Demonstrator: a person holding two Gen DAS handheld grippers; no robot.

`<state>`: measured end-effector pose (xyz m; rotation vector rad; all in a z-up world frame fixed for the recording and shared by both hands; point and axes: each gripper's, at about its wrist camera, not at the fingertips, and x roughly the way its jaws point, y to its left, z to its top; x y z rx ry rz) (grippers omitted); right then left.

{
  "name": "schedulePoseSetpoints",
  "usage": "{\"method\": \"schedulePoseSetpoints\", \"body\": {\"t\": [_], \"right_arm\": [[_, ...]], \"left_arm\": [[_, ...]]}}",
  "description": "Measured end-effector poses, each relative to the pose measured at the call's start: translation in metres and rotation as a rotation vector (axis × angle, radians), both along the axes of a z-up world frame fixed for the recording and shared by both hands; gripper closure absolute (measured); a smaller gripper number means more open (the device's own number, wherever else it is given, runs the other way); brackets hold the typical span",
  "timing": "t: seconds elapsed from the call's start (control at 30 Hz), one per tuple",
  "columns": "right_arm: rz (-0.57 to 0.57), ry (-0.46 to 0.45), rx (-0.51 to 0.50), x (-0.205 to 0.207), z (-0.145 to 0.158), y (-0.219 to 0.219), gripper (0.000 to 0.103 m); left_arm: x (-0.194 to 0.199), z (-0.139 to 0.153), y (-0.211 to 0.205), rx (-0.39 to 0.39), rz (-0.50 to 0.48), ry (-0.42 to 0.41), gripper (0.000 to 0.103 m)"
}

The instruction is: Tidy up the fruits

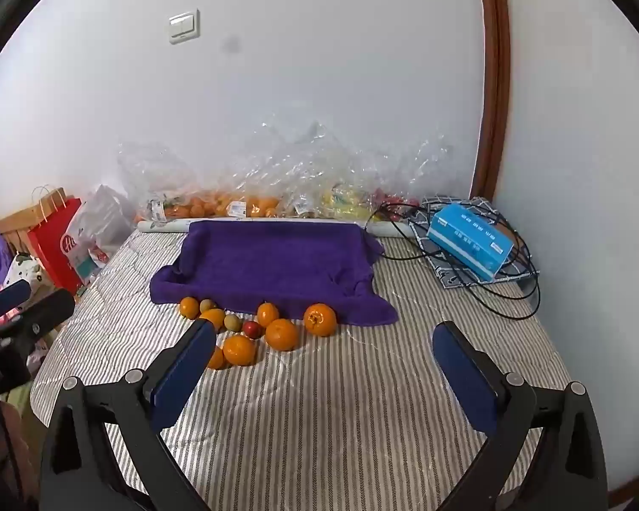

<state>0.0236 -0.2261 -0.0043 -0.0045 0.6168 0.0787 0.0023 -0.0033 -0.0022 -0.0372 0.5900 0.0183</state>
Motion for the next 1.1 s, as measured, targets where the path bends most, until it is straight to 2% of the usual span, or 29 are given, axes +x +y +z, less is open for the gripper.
{"method": "schedulePoseSetpoints", "body": {"t": [0.1,0.2,0.43,1.1], "right_arm": [[-0.003,0.001,0.009,-0.003,-0.003,0.0,0.002],[-0.001,0.008,0.011,-0.004,0.001,-0.001,0.002],[-0.001,0.006,-0.002,-0.009,0.017,0.002,0.002],[0.016,-0.018,0.007,-0.016,0.012,0.005,0.002]], "left_arm": [[0.013,0.0,-0.009,-0.002,0.008,0.021,0.0],[0.006,0.007,0.008,-0.081,0.013,-0.004,0.0],[0.001,0.009,0.006,-0.062,0.022,-0.017,0.0],[-0.005,0.008,0.003,-0.056,0.006,-0.035,0.0]]}}
